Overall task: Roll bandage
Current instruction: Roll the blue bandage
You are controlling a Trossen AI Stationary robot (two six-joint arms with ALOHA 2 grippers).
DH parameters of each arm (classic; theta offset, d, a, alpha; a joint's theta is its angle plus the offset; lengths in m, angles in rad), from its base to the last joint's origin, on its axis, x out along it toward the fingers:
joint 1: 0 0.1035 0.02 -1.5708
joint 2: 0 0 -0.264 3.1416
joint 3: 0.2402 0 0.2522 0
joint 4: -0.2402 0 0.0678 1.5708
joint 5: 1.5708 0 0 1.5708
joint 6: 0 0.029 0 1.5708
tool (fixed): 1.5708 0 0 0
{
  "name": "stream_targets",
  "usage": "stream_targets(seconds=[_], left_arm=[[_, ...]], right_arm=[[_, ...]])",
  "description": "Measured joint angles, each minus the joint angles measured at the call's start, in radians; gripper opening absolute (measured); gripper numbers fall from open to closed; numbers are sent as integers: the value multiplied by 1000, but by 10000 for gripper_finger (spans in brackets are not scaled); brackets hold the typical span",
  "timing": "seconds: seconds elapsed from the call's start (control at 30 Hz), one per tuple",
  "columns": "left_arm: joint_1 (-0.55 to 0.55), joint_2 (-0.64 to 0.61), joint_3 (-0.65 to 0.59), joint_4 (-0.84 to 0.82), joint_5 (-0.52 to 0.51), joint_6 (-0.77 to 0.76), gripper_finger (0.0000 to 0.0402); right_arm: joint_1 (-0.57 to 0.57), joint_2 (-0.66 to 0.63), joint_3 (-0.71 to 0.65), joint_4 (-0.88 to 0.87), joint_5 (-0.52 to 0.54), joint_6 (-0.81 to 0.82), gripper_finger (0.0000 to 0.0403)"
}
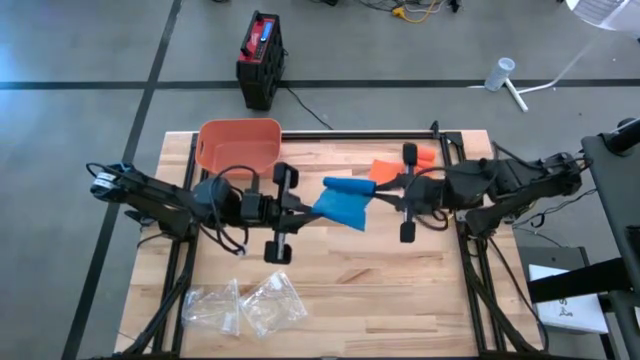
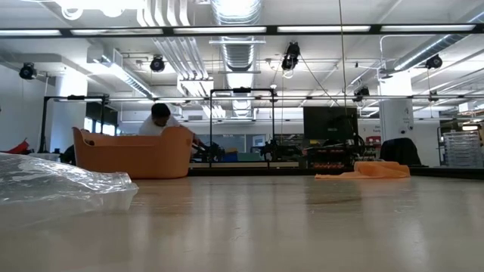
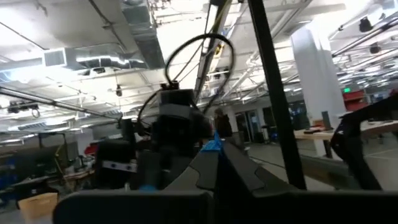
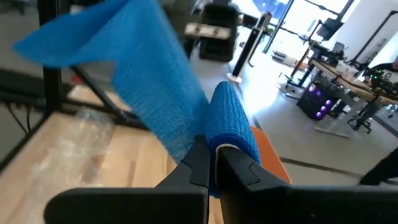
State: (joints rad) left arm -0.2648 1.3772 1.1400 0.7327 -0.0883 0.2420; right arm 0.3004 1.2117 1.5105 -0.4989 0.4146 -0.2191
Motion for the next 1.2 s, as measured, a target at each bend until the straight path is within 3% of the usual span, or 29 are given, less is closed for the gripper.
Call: stream_targets(seconds=[0.27,0.5,0.97,1.2], left_arm=[[-15,-20,-5,30,-6,-15,0],[8,-21,-5,108,-139,-12,0],[78,-58,-15,62,-263,33,0],[82,-79,-19,-13,-267,30,7]], right_arm=[[0,-52,-7,4,-3,38,3],[0,-30,-55,28,-100,48,3],[23,12,-60,70,-103,55,3],[27,13,-60,107,-243,75,3]])
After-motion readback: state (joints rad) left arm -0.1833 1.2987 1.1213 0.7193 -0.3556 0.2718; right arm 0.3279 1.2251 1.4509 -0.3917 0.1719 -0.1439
